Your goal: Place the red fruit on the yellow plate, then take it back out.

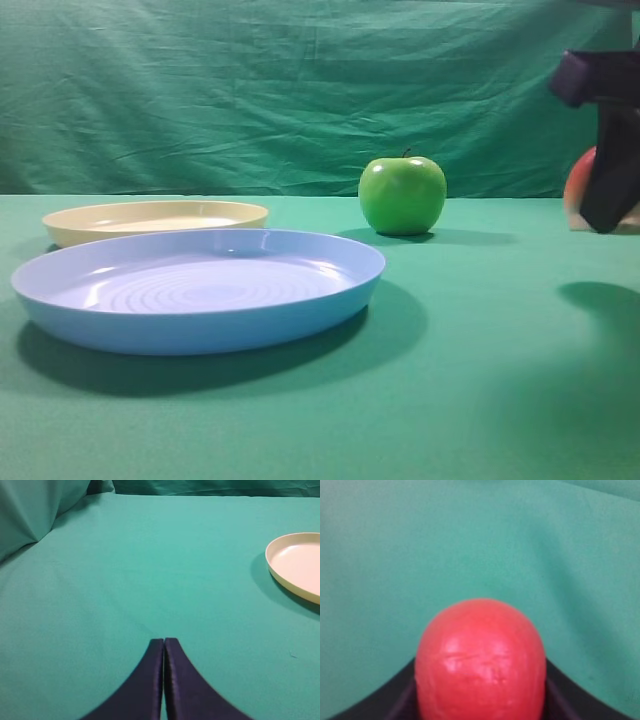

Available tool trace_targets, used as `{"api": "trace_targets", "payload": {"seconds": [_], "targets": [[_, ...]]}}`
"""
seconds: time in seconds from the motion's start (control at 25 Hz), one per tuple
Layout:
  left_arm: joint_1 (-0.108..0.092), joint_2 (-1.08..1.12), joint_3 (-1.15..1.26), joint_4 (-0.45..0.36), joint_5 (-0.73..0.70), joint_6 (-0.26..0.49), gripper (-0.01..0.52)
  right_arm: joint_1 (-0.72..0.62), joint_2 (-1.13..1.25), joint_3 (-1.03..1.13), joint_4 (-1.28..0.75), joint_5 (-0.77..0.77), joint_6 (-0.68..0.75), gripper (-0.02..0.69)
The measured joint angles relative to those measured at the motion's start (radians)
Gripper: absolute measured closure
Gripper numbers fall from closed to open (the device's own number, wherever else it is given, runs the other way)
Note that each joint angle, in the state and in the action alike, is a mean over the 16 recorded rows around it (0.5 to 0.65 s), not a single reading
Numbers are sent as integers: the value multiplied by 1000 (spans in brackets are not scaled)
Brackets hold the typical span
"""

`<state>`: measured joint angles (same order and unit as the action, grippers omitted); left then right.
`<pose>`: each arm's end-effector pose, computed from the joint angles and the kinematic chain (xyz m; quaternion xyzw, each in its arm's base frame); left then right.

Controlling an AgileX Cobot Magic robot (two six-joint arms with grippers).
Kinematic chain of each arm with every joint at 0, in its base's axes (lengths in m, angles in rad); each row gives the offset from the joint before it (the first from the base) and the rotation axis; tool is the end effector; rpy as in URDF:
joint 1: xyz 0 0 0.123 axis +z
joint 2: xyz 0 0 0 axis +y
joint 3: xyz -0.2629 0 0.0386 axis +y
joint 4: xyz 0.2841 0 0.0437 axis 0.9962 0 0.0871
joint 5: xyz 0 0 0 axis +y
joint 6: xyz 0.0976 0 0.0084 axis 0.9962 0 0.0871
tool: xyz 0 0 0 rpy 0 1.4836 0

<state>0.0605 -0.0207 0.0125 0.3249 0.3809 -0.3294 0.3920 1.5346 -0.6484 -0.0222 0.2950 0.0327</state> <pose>0.1130 0.0185 0.1764 -0.0705 0.7913 0.0576 0.6046 0.2659 0.1092 0.1076 -0.1830 0.9543 0.0442 0.2320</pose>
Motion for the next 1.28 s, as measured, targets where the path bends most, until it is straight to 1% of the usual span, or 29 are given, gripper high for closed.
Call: {"api": "trace_targets", "payload": {"seconds": [0.12,0.28,0.4,0.56,0.76,0.84,1.28], "targets": [[0,0,0,0,0,0,514,0,8,-44,-12,92,-1,177],[0,0,0,0,0,0,514,0,3,-138,-31,255,-1,103],[0,0,0,0,0,0,514,0,-21,-224,-46,385,-1,86],[0,0,0,0,0,0,514,0,-86,-339,-64,535,-1,116],[0,0,0,0,0,0,514,0,-218,-433,-70,638,-2,187],[0,0,0,0,0,0,514,0,-282,-451,-67,662,-2,228],[0,0,0,0,0,0,514,0,-600,-467,-12,785,-1,559]]}}
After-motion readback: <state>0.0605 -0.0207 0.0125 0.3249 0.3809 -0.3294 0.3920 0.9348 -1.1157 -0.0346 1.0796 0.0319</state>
